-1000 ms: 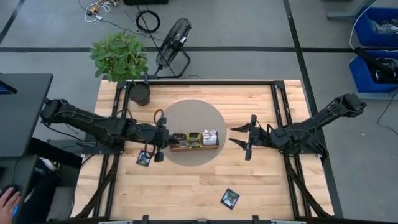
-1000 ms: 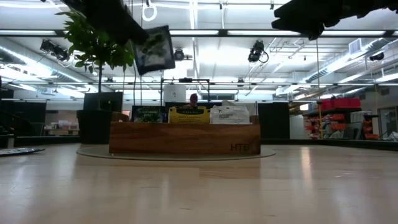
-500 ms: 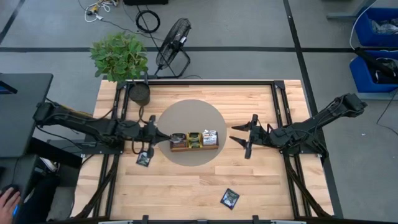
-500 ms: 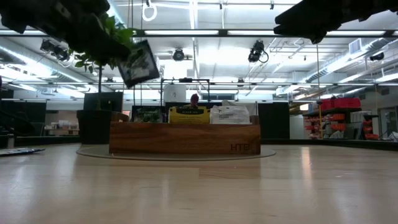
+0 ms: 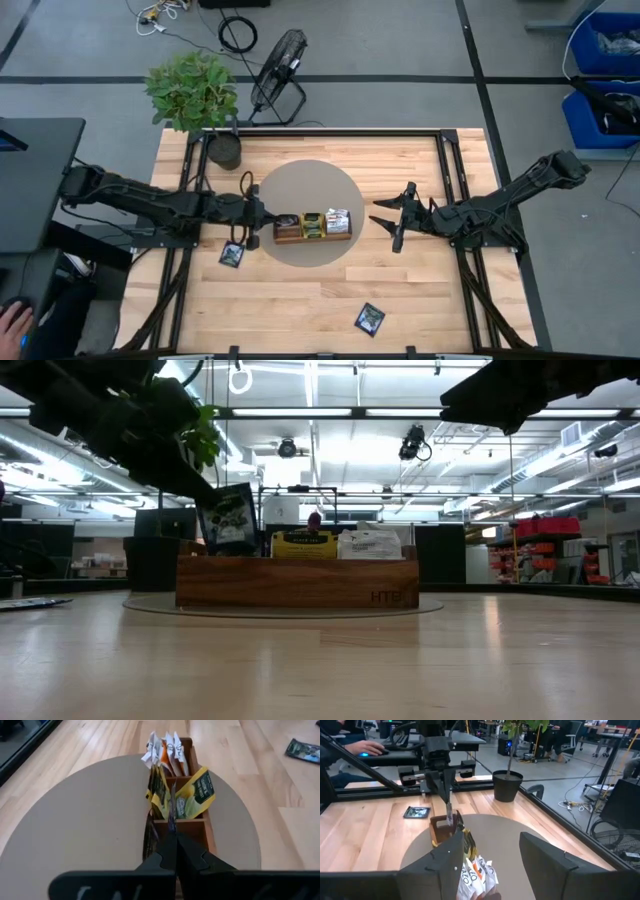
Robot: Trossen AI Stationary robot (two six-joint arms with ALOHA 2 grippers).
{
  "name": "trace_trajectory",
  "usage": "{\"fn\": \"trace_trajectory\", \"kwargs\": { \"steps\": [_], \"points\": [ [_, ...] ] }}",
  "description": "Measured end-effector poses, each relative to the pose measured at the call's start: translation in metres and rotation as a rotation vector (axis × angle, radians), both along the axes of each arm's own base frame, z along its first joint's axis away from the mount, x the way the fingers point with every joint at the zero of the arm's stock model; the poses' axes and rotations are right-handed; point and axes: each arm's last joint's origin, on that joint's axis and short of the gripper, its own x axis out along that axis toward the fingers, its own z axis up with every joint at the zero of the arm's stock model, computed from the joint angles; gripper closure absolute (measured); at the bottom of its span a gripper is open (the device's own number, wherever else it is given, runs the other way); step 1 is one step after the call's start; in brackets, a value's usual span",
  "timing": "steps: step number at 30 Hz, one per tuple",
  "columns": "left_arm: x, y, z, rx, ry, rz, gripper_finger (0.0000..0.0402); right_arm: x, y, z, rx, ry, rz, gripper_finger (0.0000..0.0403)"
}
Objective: Pick & Place Tea
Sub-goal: Put the purple tea bag into the left section of the wooden organizer
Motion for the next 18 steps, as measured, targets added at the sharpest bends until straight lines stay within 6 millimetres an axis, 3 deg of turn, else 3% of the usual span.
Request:
{"fn": "trace_trajectory", "kwargs": {
  "steps": [18],
  "points": [
    [0.007,0.012,-0.012,-0.026,0.065,-0.027,0.04,0.0,-0.002,-0.002,0.003,0.015,-0.013,0.0202]
  ]
}}
